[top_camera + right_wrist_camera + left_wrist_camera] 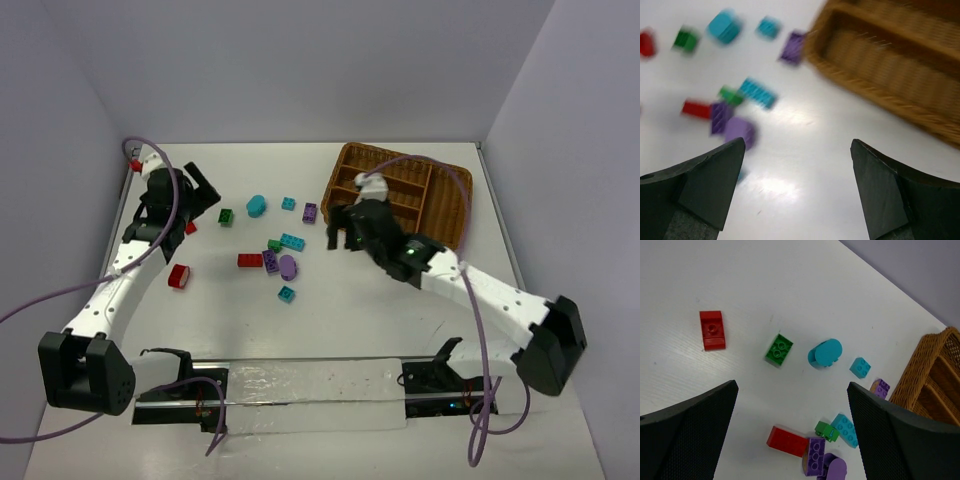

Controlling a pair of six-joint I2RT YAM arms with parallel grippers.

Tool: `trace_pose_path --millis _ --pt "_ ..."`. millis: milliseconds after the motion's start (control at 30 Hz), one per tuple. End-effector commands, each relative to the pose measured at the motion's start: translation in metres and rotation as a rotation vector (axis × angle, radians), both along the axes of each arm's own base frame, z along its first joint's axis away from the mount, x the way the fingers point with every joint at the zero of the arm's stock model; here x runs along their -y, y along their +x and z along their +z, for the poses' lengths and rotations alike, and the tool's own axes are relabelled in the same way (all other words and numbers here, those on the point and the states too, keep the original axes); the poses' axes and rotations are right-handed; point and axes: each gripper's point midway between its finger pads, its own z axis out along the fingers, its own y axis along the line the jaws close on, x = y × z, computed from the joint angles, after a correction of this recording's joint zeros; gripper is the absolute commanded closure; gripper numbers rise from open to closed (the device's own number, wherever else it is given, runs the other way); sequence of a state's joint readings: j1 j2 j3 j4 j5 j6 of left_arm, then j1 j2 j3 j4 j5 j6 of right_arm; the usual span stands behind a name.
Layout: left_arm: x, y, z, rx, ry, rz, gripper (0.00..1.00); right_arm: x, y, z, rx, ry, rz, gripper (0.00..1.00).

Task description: Sort the legos into containers by color

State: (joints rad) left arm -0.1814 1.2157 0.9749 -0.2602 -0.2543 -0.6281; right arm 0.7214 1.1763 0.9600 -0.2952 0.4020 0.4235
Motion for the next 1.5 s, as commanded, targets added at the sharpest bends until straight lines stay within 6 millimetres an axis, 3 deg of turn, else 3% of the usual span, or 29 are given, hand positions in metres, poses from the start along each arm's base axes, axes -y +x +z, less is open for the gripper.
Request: trace_pose_path --millis 0,100,167,400,500,767,1067,1233,1467 --pt "-0.026 -0.006 0.022 0.000 0.006 0.152 0.01 -0.084 -0.042 -0.027 -0.084 -0.073 0.263 0.08" --pt "-0.037 -0.011 0.023 -0.027 0.022 0.200 0.01 -0.124 -0.068 -0.058 -0.136 -0.128 0.359 0.09" --pt "-0.042 -0.012 0.024 -0.036 0.035 0.217 0.01 -0.144 -0.072 -0.078 -0.184 -0.156 0.371 0.09" --pt "-0.043 -0.014 0.023 -0.028 0.034 0.203 0.01 -0.174 -0.051 -0.097 -0.213 -0.164 0.287 0.06" --pt "-0.044 -0.014 0.022 -0.031 0.040 0.203 0.01 -0.187 -0.033 -0.110 -0.214 -0.207 0.233 0.05" --pt "-0.042 -0.013 0.021 -0.032 0.040 0.189 0.01 -0.178 -0.002 -0.139 -0.267 -0.204 0.147 0.11" --pt "-0.041 -0.012 0.015 -0.047 0.040 0.188 0.01 -0.175 0.002 -0.166 -0.322 -0.213 0.127 0.24" --pt "-0.041 -0.013 0.014 -0.052 0.044 0.188 0.01 -0.173 0.002 -0.171 -0.328 -0.213 0.124 0.38" --pt "-0.041 -0.013 0.012 -0.057 0.040 0.185 0.01 -0.167 0.004 -0.155 -0.295 -0.204 0.113 0.78"
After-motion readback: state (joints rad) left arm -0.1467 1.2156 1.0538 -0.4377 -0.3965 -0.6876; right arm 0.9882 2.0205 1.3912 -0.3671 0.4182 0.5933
